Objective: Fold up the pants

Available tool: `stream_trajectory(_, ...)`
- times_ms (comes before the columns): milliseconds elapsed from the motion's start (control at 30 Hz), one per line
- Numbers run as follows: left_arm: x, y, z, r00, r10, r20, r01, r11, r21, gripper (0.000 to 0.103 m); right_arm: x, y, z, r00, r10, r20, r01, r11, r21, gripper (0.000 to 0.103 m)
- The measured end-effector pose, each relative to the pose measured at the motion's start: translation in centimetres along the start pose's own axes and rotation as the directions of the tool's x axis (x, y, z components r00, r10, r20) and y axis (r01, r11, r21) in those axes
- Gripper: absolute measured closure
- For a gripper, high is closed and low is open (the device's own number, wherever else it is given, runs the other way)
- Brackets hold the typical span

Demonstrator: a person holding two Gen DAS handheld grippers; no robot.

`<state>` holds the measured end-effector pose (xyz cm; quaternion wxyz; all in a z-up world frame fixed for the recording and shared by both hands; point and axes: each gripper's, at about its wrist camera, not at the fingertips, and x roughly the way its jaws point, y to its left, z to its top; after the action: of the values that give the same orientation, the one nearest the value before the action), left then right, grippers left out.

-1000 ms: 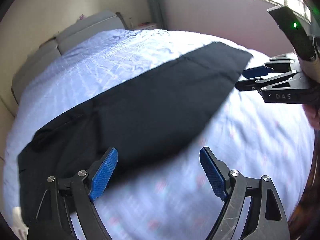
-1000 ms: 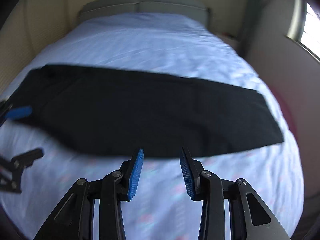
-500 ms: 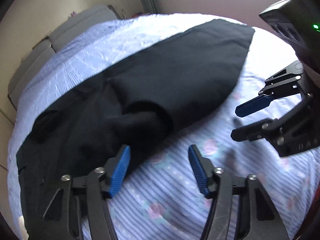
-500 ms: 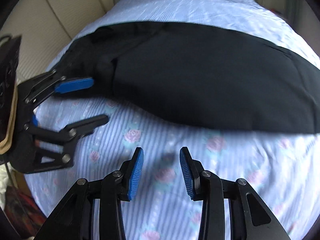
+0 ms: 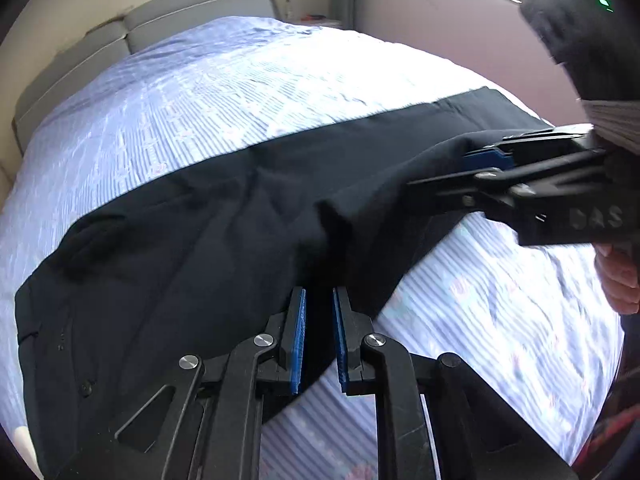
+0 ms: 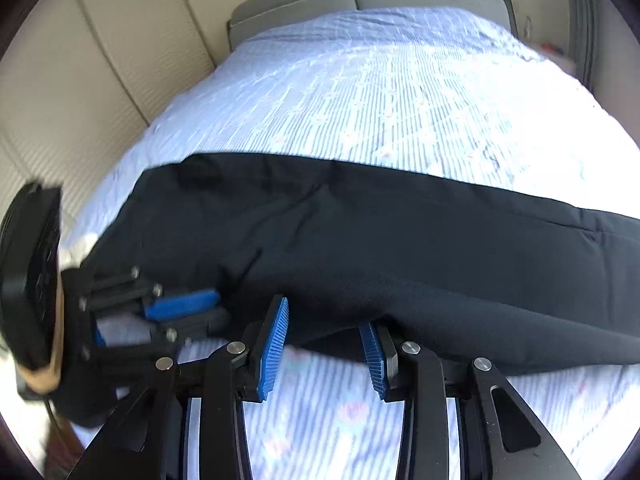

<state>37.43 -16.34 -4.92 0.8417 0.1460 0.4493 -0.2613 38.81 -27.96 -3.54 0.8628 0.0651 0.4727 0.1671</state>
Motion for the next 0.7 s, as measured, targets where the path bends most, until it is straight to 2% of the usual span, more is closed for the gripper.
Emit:
stream_trajectory(133, 1.3, 1.5, 1.3, 1.0, 0.017, -0.008, -0.017, 0.999, -0.037, 0.087, 1.7, -0.7, 1.9, 0.999, 0.013, -0.029, -0.011, 0.998, 0.058, 0.066)
stream_trajectory(233, 1.8, 3.0, 1.6, 1.0, 0.026, -0.017, -0.027, 0.996, -0.086, 0.087, 2.2, -0.6, 2.6, 1.0, 0.014, -0.025, -0.012, 0.998, 0.06, 0.066)
stream_trajectory(300, 1.1, 3.8, 1.5, 1.0, 0.016, -0.006, -0.016, 0.993, -0.117, 0.087, 2.6, -1.0, 3.3, 0.999, 0.019, -0.029, -0.017, 0.996, 0.087, 0.066)
stream_trajectory(333, -0.1, 4.0, 1.1, 1.0, 0.003, 0.023, 0.0, 0.991, -0.13, 0.083, 2.7, -1.3, 3.6, 0.999, 0.017, -0.028, -0.014, 0.995, 0.094, 0.066)
stream_trajectory(433, -3.7, 2.7, -0.7, 0.993, -0.02, 0.116, 0.028, 0.997, -0.074, 0.06, 2.9, -1.3, 4.4, 1.0, -0.008, -0.026, 0.01, 0.997, 0.071, 0.066)
stream_trajectory(500, -5.2, 1.2, -2.1, 0.988, -0.046, 0.145, 0.05, 0.998, -0.027, 0.057, 3.4, -0.9, 4.6, 0.999, -0.029, -0.028, 0.031, 0.998, 0.061, 0.066)
stream_trajectory(567, -5.5, -0.2, -3.5, 0.989, -0.065, 0.131, 0.063, 0.998, 0.019, 0.055, 4.0, -0.5, 4.7, 0.998, -0.05, -0.026, 0.051, 0.997, 0.062, 0.065)
stream_trajectory(700, -2.8, -2.5, -4.2, 0.997, -0.008, 0.078, -0.001, 0.994, 0.11, 0.053, 4.3, -0.4, 4.8, 0.998, -0.053, -0.026, 0.055, 0.993, 0.102, 0.06)
